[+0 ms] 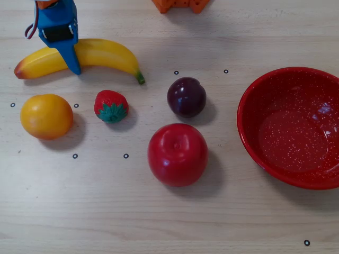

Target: Put the banana in the red bowl.

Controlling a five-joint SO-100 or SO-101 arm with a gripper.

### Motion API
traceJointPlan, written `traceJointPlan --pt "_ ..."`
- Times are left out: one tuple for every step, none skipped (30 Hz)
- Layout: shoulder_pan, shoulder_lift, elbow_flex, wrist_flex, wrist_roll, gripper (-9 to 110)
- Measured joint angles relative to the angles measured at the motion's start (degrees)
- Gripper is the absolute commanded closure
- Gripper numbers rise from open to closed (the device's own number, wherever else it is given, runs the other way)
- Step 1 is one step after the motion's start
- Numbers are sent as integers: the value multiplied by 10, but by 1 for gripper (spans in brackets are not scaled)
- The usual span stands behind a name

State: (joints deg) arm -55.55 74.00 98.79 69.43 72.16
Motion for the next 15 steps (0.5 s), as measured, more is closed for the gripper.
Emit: traceJointPlan --pt "0 0 0 0 0 101" --pt "0 0 -1 6 -1 101" --pt "0 -1 -11 21 -2 101" --pt "0 -2 -16 37 -2 101" --pt "0 -2 -23 58 -4 101" --pt "0 -4 -30 84 -9 101" --pt "-1 -9 -43 116 -9 101" --pt "-1 -11 -61 148 -20 101" --pt "-1 -11 -83 182 -26 101" --pt "-1 -11 -111 214 -32 101" --pt "-1 -11 -142 244 -36 101" --pt "0 -11 -171 272 -45 101" --pt "0 -11 -194 294 -52 101" --pt "0 -11 -216 315 -58 101" --pt "0 -11 -234 333 -60 101"
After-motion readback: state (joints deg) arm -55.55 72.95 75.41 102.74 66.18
